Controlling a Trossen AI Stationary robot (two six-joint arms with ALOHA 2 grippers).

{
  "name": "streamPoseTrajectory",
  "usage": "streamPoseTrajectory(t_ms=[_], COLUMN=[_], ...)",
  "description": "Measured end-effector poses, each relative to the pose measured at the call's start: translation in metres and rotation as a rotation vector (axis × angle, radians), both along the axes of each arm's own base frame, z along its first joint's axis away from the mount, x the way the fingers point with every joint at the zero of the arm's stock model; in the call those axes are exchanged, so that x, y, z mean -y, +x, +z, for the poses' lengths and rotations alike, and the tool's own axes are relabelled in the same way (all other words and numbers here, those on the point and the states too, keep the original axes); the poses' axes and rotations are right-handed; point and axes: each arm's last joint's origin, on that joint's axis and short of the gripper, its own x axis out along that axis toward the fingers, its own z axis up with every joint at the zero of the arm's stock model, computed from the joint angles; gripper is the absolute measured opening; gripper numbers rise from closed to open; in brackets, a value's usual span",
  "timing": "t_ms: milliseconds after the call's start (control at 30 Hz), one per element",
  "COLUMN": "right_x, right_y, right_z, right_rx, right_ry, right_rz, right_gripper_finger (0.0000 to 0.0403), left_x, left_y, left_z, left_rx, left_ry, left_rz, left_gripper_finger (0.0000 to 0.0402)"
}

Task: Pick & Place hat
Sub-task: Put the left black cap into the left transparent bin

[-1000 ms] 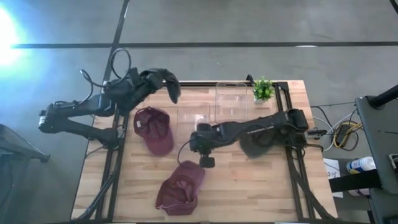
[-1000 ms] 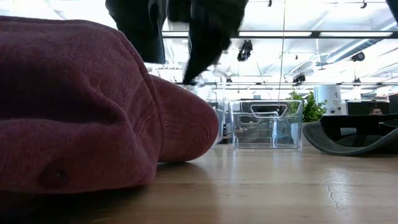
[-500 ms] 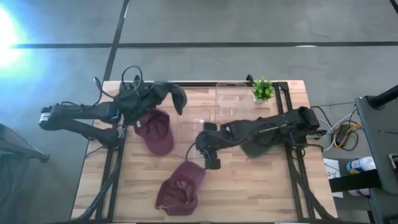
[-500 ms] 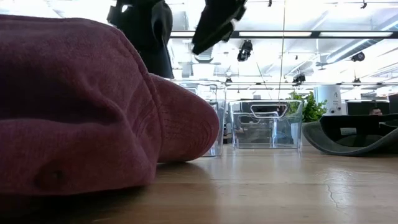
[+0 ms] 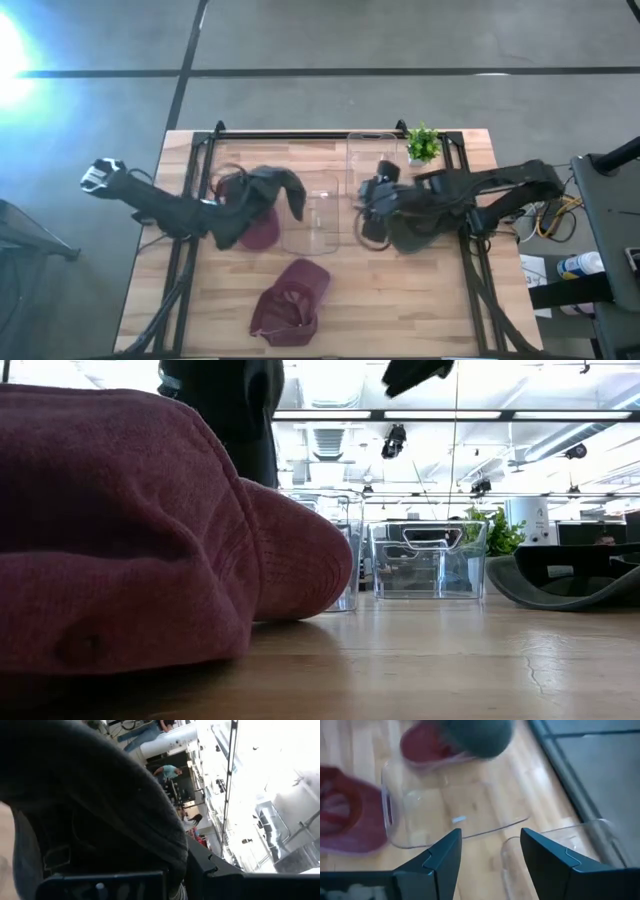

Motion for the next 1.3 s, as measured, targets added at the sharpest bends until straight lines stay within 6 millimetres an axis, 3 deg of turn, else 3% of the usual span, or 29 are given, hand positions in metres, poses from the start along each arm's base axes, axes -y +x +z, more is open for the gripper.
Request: streamPoseTrajectory(t_ms=[167,433,633,1033,1167,1300], right_x=[0.006,0.008,0.002,0.002,0.002,0.002], right_y=[-0.024,-0.035,-0.033,-0.032,-0.031,-0.031], right_z=[0.010,-0.007,-0.022,-0.023,-0.024,-0.024], right_rx=[0.055,0.029,-0.014,-0.013,-0.015,-0.014], right_ry=[-0.008,0.020,0.016,0.014,0.012,0.015], right_rz=[-0.023,-0.068,-0.045,-0.047,-0.049,-0.052], right_gripper_finger=[0.0201,0.0201,0.0201,0.0201,0.0201,0.0201], left_x=[0.025,0.045,0.055,0.060,0.058,0.044], left_y=[0.032,0.067,0.069,0.074,0.077,0.077], left_z=[-0.012,-0.015,-0.024,-0.062,-0.078,-0.081], left_rx=[0.062,0.094,0.066,0.112,0.082,0.012], left_ry=[-0.047,-0.071,-0.053,-0.104,-0.101,-0.082], left_rz=[0.023,0.049,0.067,0.089,0.101,0.115], left_gripper_finger=[0.0023,0.0023,0.0023,0.0023,0.0023,0.0023])
